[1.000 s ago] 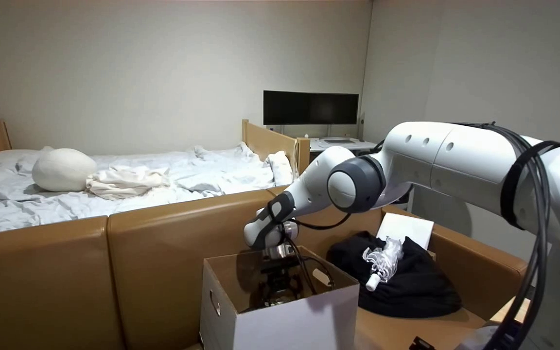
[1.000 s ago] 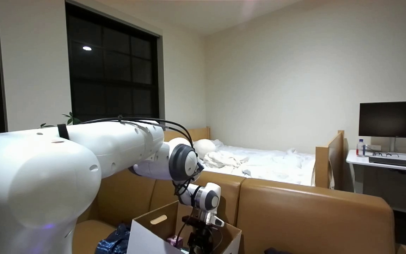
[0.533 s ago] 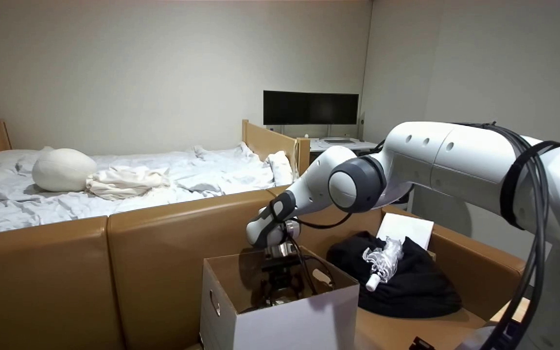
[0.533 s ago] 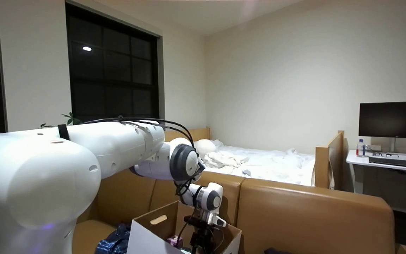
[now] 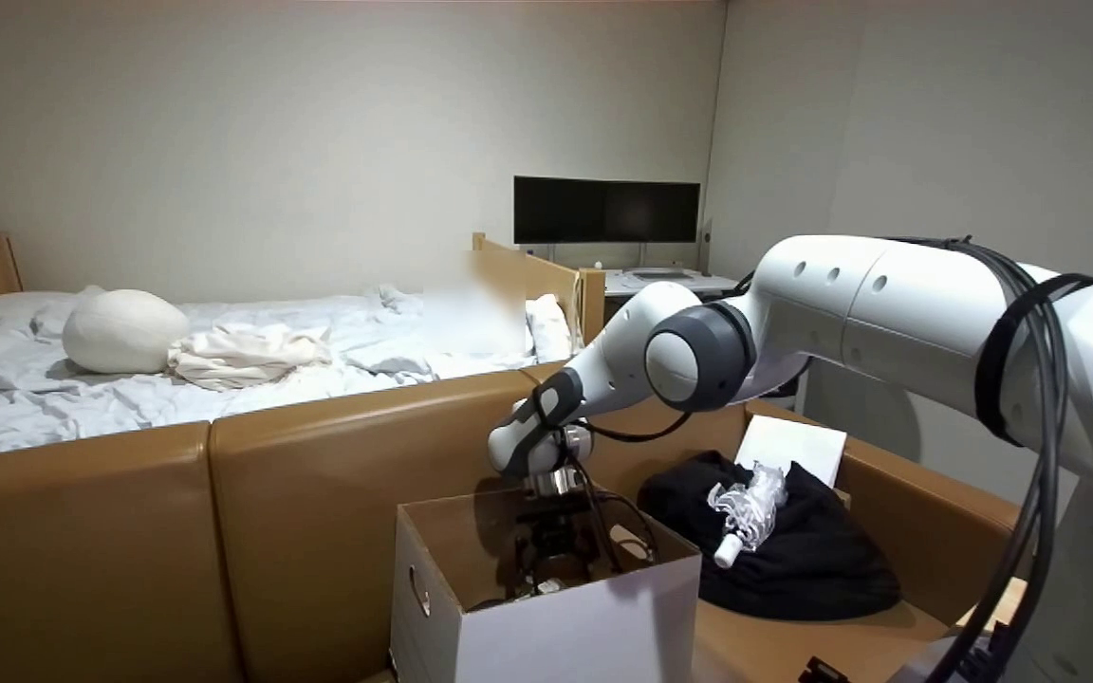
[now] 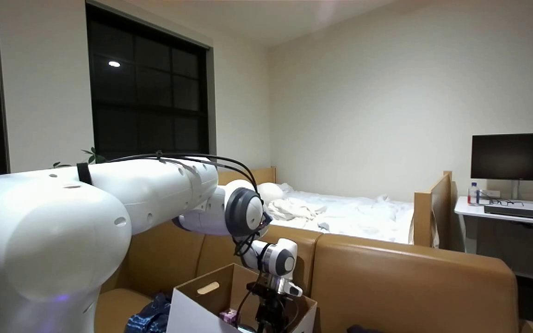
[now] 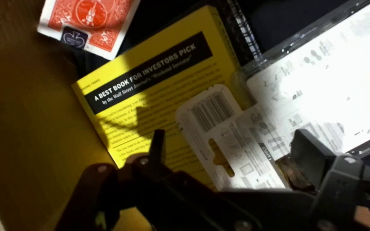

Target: Take the umbrella and the jacket out of the box

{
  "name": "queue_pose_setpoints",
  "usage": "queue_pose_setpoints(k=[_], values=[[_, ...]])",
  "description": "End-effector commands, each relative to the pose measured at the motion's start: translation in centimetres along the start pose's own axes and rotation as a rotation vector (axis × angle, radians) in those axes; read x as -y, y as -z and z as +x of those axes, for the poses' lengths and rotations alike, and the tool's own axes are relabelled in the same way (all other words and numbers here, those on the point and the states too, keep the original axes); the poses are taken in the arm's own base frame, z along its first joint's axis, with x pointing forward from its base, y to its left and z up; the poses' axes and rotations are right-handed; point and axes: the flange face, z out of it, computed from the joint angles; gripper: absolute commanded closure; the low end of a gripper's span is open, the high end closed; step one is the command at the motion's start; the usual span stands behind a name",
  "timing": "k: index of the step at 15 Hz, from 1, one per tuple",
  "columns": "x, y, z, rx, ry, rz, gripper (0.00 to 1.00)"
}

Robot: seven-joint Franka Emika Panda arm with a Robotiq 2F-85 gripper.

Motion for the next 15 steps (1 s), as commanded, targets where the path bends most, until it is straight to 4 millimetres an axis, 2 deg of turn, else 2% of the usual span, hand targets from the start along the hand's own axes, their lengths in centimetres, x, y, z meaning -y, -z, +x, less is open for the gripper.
queue_pose_setpoints(k=[1, 9, 15], values=[[-0.4, 0.0, 0.2, 0.022, 0.0, -0.008, 0.0], [-0.2, -0.2, -0.1, 0.018, 0.077, -0.011, 0.0], [0.9, -0.6, -1.2, 0.064, 0.233, -0.018, 0.0]])
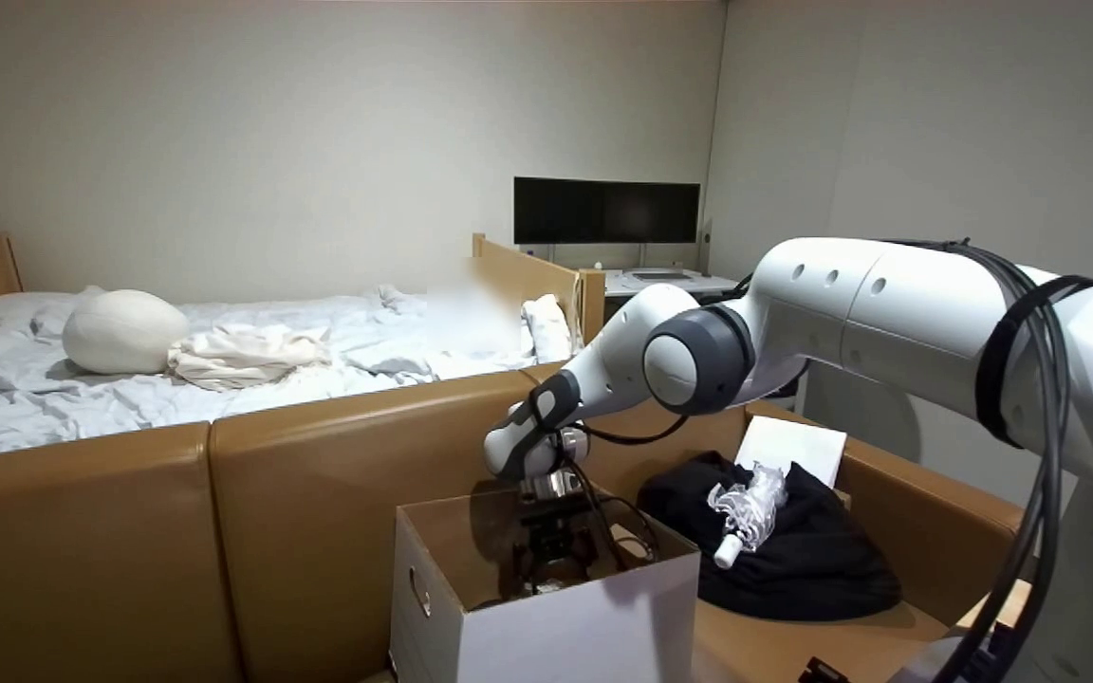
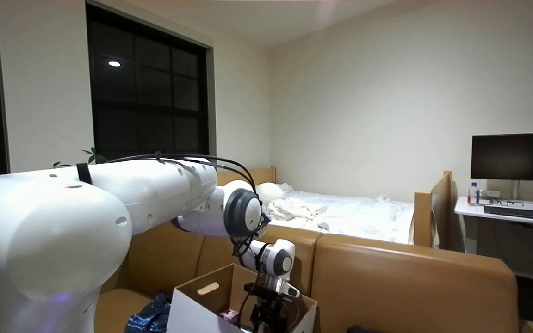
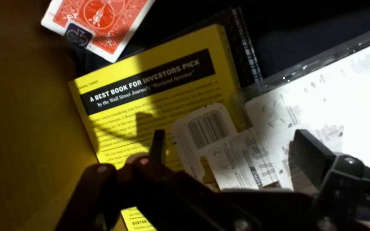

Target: Take the umbrella and the jacket out of the box

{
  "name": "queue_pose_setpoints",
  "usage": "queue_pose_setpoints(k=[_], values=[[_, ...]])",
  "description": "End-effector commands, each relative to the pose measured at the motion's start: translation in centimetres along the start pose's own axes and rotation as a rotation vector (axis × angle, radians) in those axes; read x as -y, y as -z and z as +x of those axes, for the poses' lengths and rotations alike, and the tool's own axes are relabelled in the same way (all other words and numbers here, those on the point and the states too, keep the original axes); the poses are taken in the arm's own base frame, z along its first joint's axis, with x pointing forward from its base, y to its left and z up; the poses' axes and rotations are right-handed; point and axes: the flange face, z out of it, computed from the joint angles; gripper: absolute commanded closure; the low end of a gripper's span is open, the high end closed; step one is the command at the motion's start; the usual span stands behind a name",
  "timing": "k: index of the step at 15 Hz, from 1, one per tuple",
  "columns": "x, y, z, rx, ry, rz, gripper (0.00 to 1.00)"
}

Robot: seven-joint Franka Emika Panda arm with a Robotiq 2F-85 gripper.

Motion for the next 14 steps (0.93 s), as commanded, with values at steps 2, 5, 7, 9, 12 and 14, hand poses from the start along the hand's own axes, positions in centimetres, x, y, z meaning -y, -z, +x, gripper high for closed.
queue_pose_setpoints(k=[2, 5, 7, 9, 12, 14], values=[[0.5, -0.2, -0.67, 0.044, 0.113, -0.005, 0.0], [0.49, -0.26, -0.87, 0.061, 0.135, -0.009, 0.26], [0.53, -0.23, -0.86, 0.061, 0.143, -0.003, 0.4], [0.68, -0.04, -0.7, 0.046, 0.149, 0.007, 0.54], [1.03, 0.29, -0.45, 0.018, 0.15, 0.026, 0.73], [1.11, 0.38, -0.36, 0.008, 0.147, 0.03, 0.85]])
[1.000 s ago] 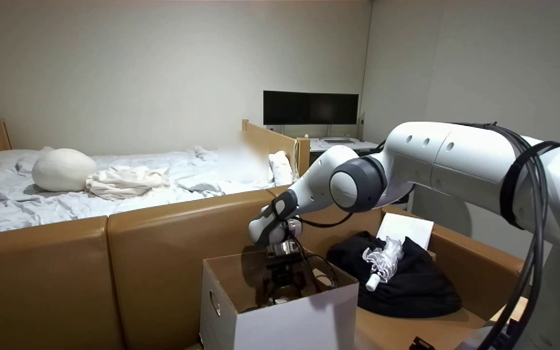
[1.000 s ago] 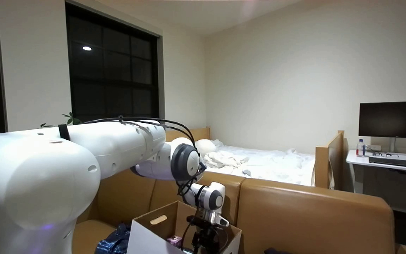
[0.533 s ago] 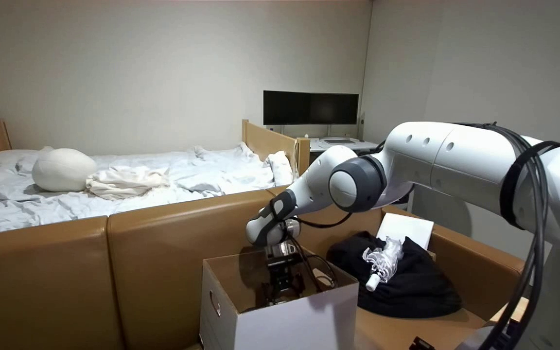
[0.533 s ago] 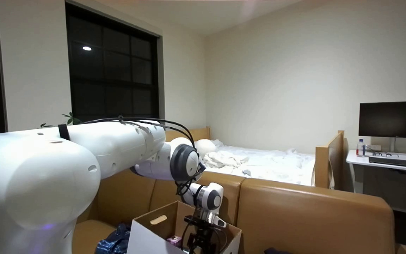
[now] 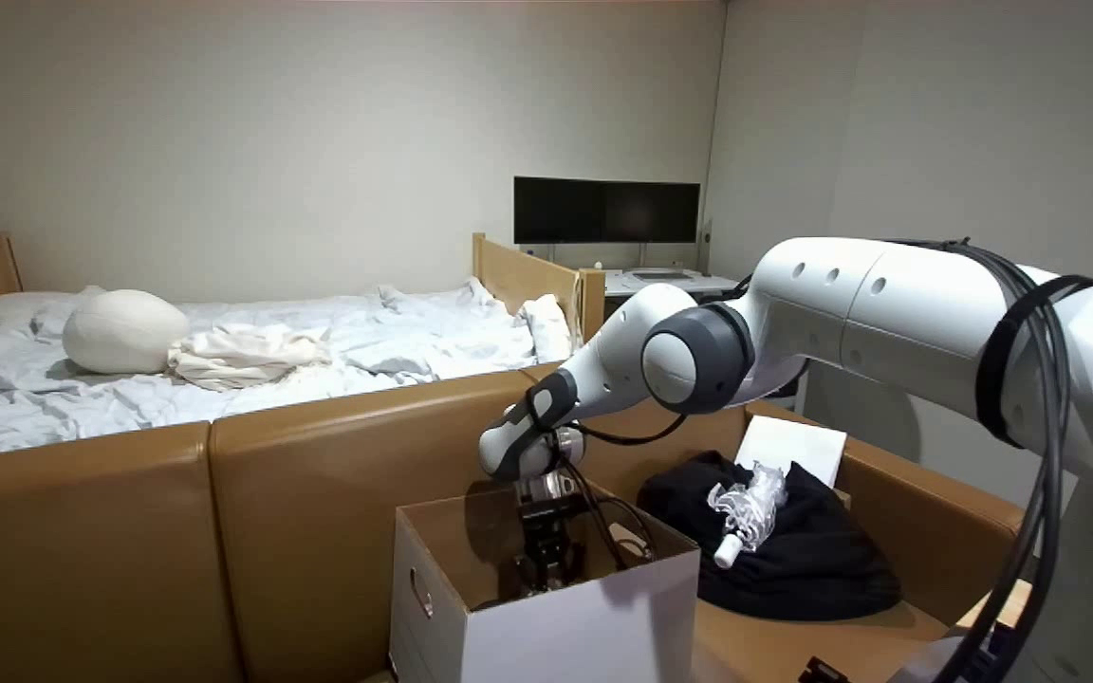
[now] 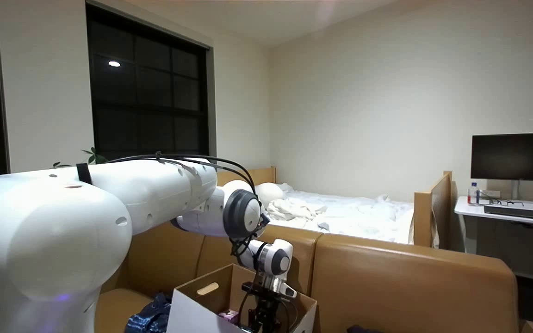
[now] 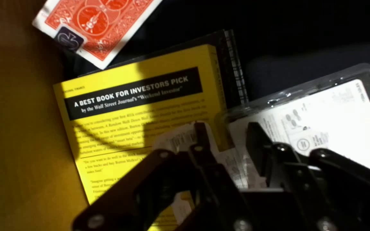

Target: Take the umbrella and the jacket out of the box

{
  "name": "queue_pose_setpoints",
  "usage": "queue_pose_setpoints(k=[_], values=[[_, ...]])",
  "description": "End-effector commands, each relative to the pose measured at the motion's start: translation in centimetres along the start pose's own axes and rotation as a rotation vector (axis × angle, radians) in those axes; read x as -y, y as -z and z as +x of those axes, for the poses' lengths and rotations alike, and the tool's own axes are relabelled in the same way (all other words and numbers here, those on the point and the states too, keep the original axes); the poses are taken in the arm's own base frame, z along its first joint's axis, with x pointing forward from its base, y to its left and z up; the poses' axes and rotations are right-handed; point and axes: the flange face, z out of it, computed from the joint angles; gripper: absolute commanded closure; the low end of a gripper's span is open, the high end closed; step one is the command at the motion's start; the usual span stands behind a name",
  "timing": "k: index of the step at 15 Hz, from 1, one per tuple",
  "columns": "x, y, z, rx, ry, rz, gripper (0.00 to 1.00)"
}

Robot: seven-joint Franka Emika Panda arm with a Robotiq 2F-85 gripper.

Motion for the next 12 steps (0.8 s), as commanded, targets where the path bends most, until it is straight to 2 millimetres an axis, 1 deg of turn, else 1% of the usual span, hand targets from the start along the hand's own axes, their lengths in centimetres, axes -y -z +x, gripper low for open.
queue_pose_setpoints(k=[1, 2, 4, 6, 8, 12], values=[[0.13, 0.65, 0.38, -0.03, 0.029, 0.022, 0.92], [0.15, 0.65, 0.4, -0.032, 0.027, 0.024, 0.96], [0.17, 0.67, 0.43, -0.035, 0.027, 0.025, 1.0], [0.2, 0.72, 0.48, -0.04, 0.03, 0.028, 1.0], [0.26, 0.73, 0.49, -0.042, 0.033, 0.029, 0.98], [0.26, 0.76, 0.53, -0.045, 0.03, 0.039, 0.99]])
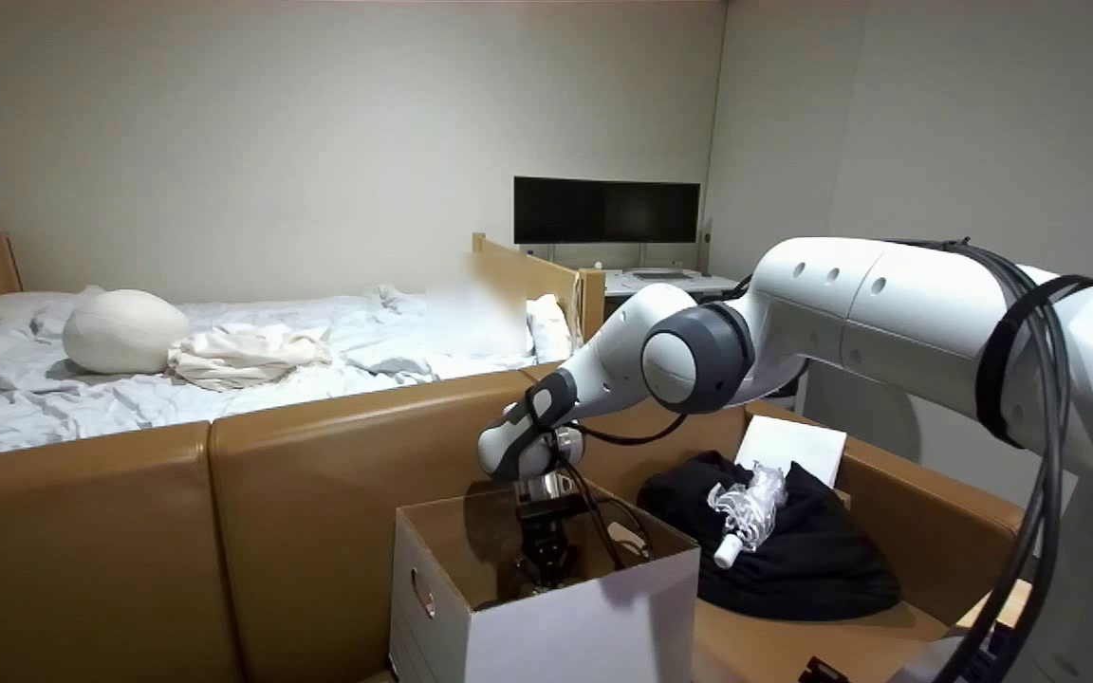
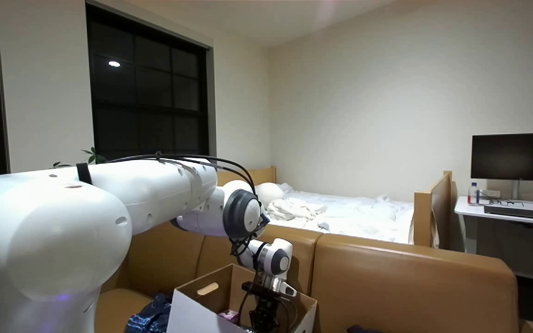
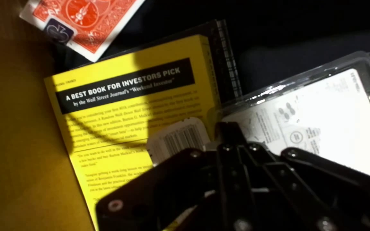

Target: Take the umbrella and the jacket out of the box

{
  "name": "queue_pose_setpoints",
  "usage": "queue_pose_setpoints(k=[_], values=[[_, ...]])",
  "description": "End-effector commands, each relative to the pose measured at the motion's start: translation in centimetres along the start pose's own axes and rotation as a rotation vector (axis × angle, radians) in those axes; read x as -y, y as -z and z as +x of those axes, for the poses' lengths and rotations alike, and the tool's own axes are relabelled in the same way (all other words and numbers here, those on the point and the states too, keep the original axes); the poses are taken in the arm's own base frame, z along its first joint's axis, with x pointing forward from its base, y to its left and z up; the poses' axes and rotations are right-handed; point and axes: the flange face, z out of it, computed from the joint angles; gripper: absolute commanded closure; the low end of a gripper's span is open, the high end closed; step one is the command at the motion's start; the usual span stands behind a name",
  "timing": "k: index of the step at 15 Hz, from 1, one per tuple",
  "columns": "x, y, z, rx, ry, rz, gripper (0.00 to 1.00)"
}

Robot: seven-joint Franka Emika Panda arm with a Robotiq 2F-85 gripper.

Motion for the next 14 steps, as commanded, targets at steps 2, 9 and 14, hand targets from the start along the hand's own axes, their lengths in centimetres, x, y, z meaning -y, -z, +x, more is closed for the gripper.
queue_pose_setpoints(k=[2, 9, 14], values=[[0.3, 0.8, 0.5, -0.038, 0.017, 0.029, 0.98], [-3.2, 3.7, 2.1, -0.067, -0.117, 0.101, 0.98], [-6.7, 5.4, 3.1, -0.07, -0.222, 0.158, 0.99]])
